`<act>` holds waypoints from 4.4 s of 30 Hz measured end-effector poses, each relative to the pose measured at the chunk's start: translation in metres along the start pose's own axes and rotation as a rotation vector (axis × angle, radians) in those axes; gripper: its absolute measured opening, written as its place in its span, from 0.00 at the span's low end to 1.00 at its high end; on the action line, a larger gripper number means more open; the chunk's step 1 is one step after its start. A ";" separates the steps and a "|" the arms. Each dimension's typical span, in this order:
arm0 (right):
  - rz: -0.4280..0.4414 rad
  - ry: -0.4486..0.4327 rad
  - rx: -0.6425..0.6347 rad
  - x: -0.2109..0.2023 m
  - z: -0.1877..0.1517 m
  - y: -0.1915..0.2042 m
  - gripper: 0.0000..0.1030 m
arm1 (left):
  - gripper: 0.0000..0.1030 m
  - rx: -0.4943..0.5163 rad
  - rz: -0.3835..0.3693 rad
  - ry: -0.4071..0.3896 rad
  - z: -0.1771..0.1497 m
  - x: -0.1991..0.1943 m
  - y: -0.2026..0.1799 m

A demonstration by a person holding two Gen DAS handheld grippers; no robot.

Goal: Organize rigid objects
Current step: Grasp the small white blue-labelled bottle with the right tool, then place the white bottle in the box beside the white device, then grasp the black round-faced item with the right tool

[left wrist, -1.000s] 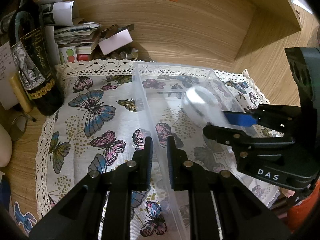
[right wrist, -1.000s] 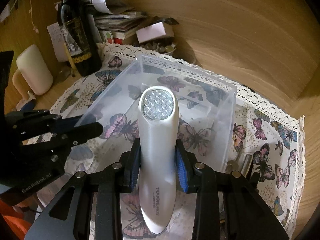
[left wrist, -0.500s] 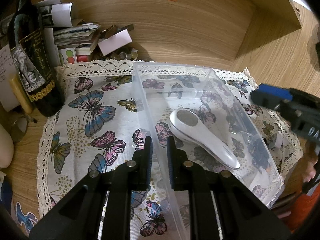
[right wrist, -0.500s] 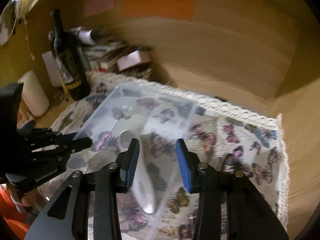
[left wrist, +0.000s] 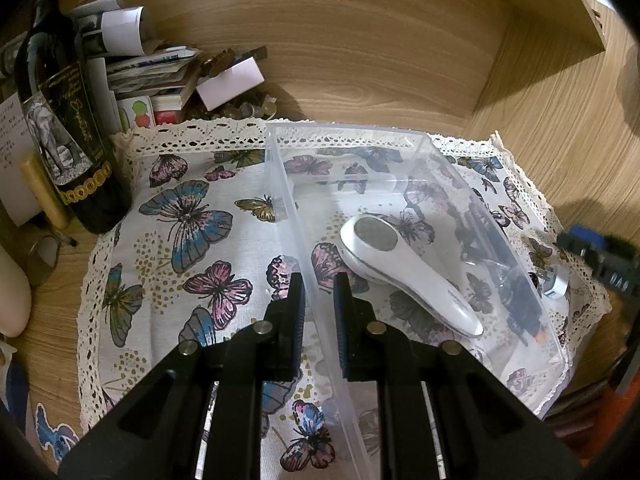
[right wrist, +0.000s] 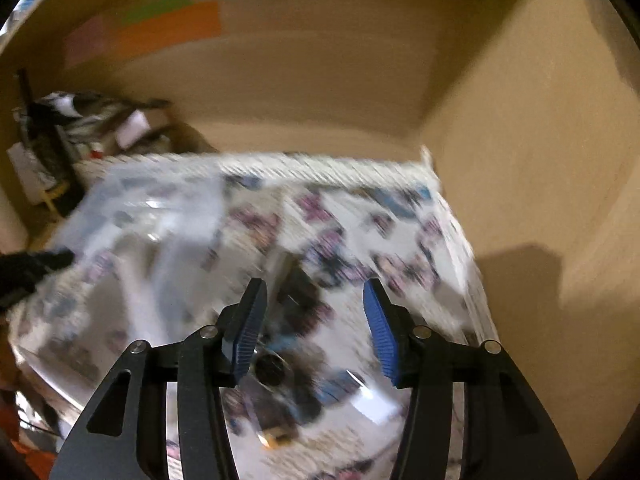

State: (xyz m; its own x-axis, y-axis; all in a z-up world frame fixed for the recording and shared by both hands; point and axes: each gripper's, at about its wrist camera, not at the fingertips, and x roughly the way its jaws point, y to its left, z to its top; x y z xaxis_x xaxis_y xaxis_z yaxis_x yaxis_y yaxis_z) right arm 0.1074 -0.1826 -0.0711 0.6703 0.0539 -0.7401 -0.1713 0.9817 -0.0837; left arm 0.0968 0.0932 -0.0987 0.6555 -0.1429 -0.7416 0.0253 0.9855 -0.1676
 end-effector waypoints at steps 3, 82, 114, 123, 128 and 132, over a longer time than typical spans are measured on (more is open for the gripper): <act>-0.038 0.047 0.051 0.013 -0.017 -0.016 0.45 | 0.14 -0.001 0.000 0.001 0.000 0.000 0.000; 0.252 -0.057 -0.277 0.013 0.036 0.124 0.36 | 0.14 -0.005 0.001 0.004 0.002 0.004 -0.002; 0.129 0.112 0.000 0.033 -0.031 0.022 0.45 | 0.14 -0.002 0.001 0.003 0.002 0.004 -0.001; 0.157 0.126 0.022 0.043 -0.031 0.023 0.30 | 0.14 -0.001 0.001 0.003 0.002 0.004 -0.002; 0.124 0.098 0.014 0.036 -0.028 0.020 0.30 | 0.14 0.000 0.001 0.003 0.001 0.004 -0.002; 0.120 0.060 0.015 0.025 -0.021 0.018 0.30 | 0.14 0.000 0.001 0.003 0.001 0.004 -0.002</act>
State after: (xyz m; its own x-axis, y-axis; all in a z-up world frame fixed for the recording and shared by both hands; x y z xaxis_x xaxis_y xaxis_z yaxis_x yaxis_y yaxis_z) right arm 0.1058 -0.1673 -0.1047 0.6013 0.1609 -0.7826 -0.2368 0.9714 0.0178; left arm 0.1005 0.0910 -0.1003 0.6529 -0.1423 -0.7440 0.0245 0.9857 -0.1670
